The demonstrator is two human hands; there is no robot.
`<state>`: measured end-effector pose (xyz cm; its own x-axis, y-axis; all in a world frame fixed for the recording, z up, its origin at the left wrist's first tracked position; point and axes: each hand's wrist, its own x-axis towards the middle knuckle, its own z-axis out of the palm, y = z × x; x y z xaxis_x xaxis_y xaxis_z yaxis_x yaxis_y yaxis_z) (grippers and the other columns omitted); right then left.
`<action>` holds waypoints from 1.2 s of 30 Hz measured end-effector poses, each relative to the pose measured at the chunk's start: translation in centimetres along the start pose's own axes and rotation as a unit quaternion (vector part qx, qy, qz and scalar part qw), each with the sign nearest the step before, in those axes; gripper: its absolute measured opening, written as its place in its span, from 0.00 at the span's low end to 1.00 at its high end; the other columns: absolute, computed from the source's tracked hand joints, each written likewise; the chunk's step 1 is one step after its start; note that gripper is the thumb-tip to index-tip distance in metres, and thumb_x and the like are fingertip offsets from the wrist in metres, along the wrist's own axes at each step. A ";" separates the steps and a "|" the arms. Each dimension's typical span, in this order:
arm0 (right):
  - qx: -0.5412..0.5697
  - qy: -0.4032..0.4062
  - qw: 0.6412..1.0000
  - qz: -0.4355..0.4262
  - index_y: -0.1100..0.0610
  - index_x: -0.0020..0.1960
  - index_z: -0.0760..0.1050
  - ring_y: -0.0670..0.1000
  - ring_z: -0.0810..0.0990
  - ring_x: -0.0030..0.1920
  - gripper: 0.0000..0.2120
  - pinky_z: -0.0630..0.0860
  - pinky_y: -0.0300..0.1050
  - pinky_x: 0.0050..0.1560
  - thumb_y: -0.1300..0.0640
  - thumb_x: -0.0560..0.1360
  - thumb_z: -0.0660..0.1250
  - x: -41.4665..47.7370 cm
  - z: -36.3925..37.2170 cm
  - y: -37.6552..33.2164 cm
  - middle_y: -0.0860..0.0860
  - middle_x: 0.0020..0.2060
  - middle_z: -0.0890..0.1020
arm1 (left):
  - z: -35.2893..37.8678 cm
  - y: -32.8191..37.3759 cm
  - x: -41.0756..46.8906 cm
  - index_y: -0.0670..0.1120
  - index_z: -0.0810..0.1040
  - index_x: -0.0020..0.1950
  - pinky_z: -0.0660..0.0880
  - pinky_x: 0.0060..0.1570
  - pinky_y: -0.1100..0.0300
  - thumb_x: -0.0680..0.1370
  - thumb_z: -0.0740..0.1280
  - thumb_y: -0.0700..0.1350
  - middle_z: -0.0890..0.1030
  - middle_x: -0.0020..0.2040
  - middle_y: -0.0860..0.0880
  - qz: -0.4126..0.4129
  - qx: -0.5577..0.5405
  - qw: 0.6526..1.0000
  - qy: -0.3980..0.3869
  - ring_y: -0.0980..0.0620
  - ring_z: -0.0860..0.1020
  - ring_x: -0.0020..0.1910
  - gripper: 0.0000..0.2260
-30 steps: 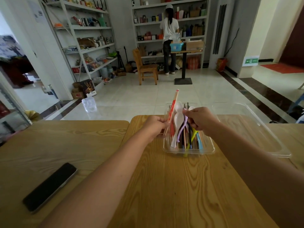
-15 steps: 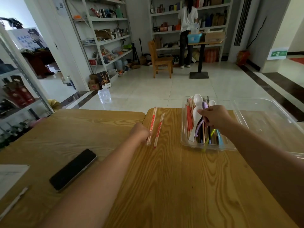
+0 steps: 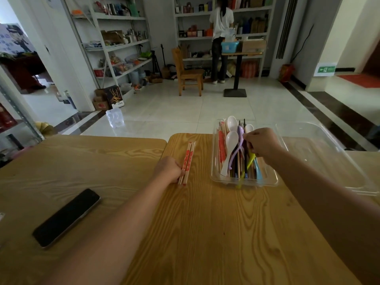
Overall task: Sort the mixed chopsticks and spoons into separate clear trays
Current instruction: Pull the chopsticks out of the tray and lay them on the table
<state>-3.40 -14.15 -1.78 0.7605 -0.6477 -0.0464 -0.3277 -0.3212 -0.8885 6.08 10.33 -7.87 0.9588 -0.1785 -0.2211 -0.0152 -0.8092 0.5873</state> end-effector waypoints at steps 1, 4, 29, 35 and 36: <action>-0.018 0.017 1.000 -0.001 0.64 0.39 0.78 0.50 0.70 0.26 0.11 0.67 0.41 0.28 0.59 0.78 0.66 0.1 -0.2 0.1 0.54 0.28 0.74 | 0.1 0.1 0.0 0.48 0.78 0.41 0.82 0.47 0.50 0.76 0.73 0.45 0.83 0.42 0.47 0.005 0.006 1.000 0.000 0.49 0.82 0.40 0.06; -0.086 0.046 0.995 -0.005 0.62 0.38 0.76 0.51 0.70 0.27 0.12 0.66 0.40 0.29 0.57 0.77 0.64 0.4 -0.6 0.6 0.54 0.29 0.74 | -0.1 0.4 0.1 0.47 0.78 0.43 0.82 0.45 0.50 0.78 0.69 0.47 0.83 0.43 0.47 0.014 0.022 0.999 0.026 0.49 0.82 0.39 0.06; -0.114 -0.012 0.993 0.007 0.65 0.45 0.79 0.49 0.74 0.27 0.06 0.70 0.40 0.28 0.62 0.74 0.66 -1.0 -0.2 -0.9 0.52 0.29 0.78 | 0.8 9.6 -4.9 0.43 0.79 0.56 0.79 0.39 0.65 0.78 0.70 0.44 0.84 0.49 0.46 0.157 -0.184 0.962 -0.126 0.53 0.83 0.44 0.09; -0.068 -0.047 0.996 -0.021 0.63 0.41 0.79 0.50 0.75 0.26 0.09 0.73 0.42 0.30 0.58 0.75 0.67 -1.5 0.7 -2.5 0.54 0.29 0.79 | 0.9 10.4 -5.7 0.42 0.79 0.53 0.81 0.39 0.64 0.79 0.69 0.42 0.83 0.49 0.42 0.143 -0.235 0.948 -0.157 0.52 0.82 0.40 0.05; -0.058 -0.056 0.996 -0.023 0.62 0.38 0.79 0.50 0.75 0.25 0.10 0.74 0.42 0.30 0.58 0.75 0.67 -1.7 0.9 -2.7 0.55 0.29 0.80 | 0.7 10.3 -5.8 0.43 0.79 0.51 0.80 0.38 0.64 0.79 0.69 0.42 0.83 0.49 0.42 0.143 -0.244 0.946 -0.159 0.51 0.81 0.40 0.03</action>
<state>-3.26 -11.53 0.31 0.8322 -0.5510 -0.0624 -0.3478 -0.4309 -0.8327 0.15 2.62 -1.12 0.8000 -0.5732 -0.1773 -0.0529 -0.3617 0.9308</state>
